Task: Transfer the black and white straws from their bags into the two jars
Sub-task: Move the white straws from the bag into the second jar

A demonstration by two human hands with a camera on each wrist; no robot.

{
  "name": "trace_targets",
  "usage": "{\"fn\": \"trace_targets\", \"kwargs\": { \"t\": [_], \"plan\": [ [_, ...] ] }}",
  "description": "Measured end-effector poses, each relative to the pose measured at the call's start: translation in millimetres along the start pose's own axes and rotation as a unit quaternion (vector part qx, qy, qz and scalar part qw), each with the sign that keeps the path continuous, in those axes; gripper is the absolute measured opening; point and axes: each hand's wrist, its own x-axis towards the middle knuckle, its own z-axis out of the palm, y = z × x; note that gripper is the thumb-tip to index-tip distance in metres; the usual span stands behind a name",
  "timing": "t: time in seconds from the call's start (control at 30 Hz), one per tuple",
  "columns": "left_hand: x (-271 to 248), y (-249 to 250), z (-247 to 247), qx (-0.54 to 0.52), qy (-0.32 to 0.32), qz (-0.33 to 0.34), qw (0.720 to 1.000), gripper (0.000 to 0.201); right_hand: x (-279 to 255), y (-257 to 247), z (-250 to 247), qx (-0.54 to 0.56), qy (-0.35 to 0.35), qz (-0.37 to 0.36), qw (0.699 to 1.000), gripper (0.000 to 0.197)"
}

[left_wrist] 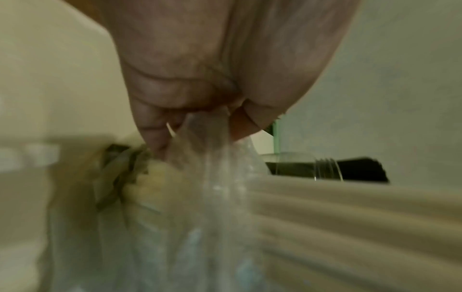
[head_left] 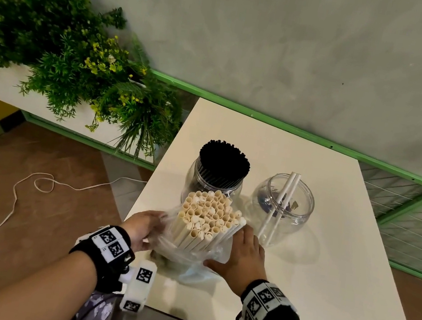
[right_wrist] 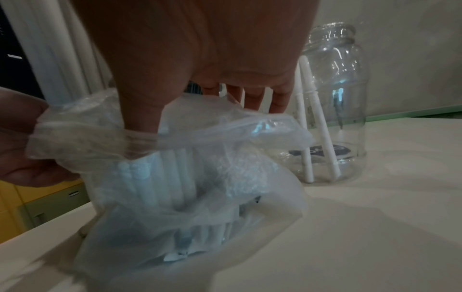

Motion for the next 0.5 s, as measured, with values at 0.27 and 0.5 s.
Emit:
{"fn": "trace_targets", "kwargs": {
  "t": [0.27, 0.5],
  "plan": [
    [9, -5, -17, -0.098, -0.040, 0.016, 0.994, 0.016, 2, 2, 9, 0.007, 0.075, -0.014, 0.997, 0.088],
    [9, -5, -15, -0.049, 0.056, 0.022, 0.997, 0.015, 8, 3, 12, -0.010, 0.081, -0.021, 0.996, 0.086]
  ]
}}
